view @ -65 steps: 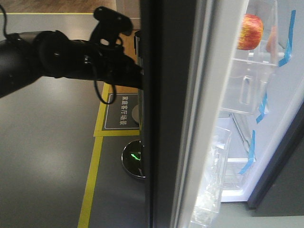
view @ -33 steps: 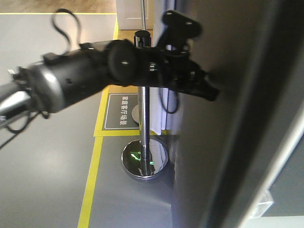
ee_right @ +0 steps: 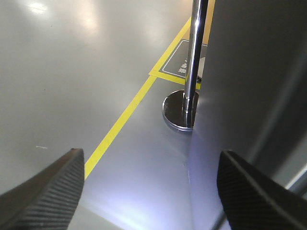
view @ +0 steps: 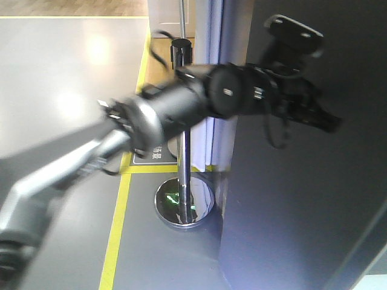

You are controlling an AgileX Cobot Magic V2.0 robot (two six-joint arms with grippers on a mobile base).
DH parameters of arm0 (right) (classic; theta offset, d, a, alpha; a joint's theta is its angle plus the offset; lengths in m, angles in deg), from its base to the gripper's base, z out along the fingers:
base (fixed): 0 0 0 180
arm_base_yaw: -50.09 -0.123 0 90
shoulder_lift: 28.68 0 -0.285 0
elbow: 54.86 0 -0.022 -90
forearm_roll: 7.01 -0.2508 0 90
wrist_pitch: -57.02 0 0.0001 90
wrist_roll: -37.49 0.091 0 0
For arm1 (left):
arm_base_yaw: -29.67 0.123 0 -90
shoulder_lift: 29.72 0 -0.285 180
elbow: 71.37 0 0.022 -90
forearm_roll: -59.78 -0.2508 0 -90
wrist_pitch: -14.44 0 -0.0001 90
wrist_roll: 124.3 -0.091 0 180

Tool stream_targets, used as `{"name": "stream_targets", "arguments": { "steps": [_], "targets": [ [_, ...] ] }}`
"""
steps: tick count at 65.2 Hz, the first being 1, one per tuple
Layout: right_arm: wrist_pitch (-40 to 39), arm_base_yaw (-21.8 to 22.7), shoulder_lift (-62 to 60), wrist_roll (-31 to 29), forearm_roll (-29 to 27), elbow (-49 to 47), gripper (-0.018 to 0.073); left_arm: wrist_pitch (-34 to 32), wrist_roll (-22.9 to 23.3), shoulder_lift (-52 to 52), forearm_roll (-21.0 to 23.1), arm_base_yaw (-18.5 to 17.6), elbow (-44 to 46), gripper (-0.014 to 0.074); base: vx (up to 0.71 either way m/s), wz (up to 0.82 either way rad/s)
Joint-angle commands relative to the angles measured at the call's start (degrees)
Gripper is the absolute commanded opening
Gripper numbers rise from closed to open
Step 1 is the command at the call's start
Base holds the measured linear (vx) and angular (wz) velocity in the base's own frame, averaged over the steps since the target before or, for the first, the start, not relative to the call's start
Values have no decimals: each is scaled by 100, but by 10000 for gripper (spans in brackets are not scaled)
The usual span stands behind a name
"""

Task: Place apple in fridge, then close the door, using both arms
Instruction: 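Push the refrigerator door shut with the left gripper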

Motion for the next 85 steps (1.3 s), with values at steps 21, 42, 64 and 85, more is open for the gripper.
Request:
{"name": "stream_targets", "arguments": {
  "steps": [21, 42, 64, 85],
  "targets": [
    [-362, -8, 99, -57, -16, -133, 542, 61, -2, -199, 122, -43, 481, -6, 0, 0],
    [-362, -8, 99, -57, -16, -133, 542, 1148, 227, -531, 124, 88, 481, -6, 0, 0],
    [-362, -8, 99, -57, -16, -133, 542, 2079, 453, -1255, 135, 550, 145, -6, 0, 0],
    [-380, -8, 99, -57, 9, -133, 542, 393, 98, -3352, 93, 840, -3026, -6, 0, 0]
  ]
}}
